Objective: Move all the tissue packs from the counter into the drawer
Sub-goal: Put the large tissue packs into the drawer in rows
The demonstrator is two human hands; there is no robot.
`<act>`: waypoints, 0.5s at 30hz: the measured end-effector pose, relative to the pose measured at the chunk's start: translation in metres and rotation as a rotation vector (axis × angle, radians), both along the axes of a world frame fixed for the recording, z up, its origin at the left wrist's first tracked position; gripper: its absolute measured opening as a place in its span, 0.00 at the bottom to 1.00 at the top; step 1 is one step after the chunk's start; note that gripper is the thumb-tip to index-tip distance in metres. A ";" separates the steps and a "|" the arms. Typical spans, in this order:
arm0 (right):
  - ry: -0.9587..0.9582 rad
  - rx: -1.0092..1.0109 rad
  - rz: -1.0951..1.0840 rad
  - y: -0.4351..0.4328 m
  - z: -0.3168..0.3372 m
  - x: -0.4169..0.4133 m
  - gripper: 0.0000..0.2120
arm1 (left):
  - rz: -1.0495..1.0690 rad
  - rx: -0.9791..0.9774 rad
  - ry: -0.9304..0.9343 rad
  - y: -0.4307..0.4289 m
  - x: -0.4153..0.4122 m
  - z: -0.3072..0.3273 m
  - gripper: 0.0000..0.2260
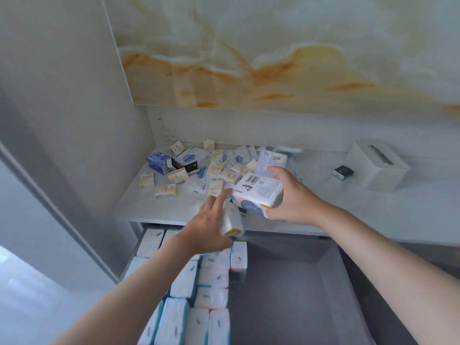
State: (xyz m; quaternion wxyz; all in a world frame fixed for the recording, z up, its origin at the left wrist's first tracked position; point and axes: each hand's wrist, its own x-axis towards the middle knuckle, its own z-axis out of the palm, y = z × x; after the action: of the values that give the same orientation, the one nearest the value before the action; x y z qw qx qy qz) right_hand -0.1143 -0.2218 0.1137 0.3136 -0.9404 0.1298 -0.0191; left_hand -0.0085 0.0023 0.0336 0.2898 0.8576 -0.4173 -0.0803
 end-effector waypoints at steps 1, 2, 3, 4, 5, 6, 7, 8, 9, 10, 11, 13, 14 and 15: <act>0.081 0.002 0.027 0.000 0.005 -0.008 0.47 | -0.006 0.017 0.019 0.006 -0.008 -0.007 0.49; 0.172 -0.004 0.065 0.000 0.008 -0.014 0.46 | 0.000 0.033 0.051 0.011 -0.016 -0.014 0.48; 0.268 -0.020 0.108 0.002 0.012 -0.021 0.43 | 0.010 0.045 0.089 0.014 -0.023 -0.020 0.47; 0.359 -0.039 0.155 0.004 0.014 -0.025 0.40 | 0.022 0.052 0.125 0.017 -0.029 -0.026 0.46; 0.440 -0.058 0.200 0.007 0.015 -0.029 0.38 | 0.033 0.057 0.155 0.018 -0.033 -0.031 0.44; 0.509 -0.078 0.242 0.012 0.014 -0.032 0.35 | 0.046 0.061 0.182 0.020 -0.037 -0.036 0.43; 0.568 -0.098 0.285 0.017 0.011 -0.034 0.34 | 0.056 0.063 0.197 0.022 -0.039 -0.041 0.41; 0.619 -0.123 0.329 0.022 0.005 -0.036 0.33 | 0.064 0.074 0.197 0.025 -0.041 -0.046 0.40; 0.658 -0.155 0.367 0.028 -0.004 -0.037 0.32 | 0.066 0.096 0.181 0.028 -0.042 -0.051 0.40; 0.688 -0.194 0.396 0.033 -0.016 -0.038 0.32 | 0.065 0.130 0.161 0.031 -0.044 -0.054 0.39; 0.708 -0.244 0.413 0.038 -0.030 -0.040 0.35 | 0.064 0.164 0.134 0.034 -0.044 -0.056 0.39; 0.716 -0.341 0.435 0.049 -0.061 -0.043 0.43 | 0.075 0.245 0.048 0.036 -0.041 -0.056 0.41; 0.703 -0.362 0.451 0.055 -0.076 -0.045 0.45 | 0.073 0.284 -0.003 0.036 -0.039 -0.054 0.43; 0.684 -0.373 0.466 0.063 -0.090 -0.047 0.48 | 0.063 0.310 -0.043 0.035 -0.038 -0.053 0.44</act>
State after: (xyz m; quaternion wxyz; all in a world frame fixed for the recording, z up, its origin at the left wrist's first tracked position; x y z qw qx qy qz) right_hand -0.1616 -0.1593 0.0235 0.0740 -0.9372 0.0052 0.3409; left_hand -0.0460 0.0373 -0.0191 0.1470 0.9063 -0.3788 -0.1162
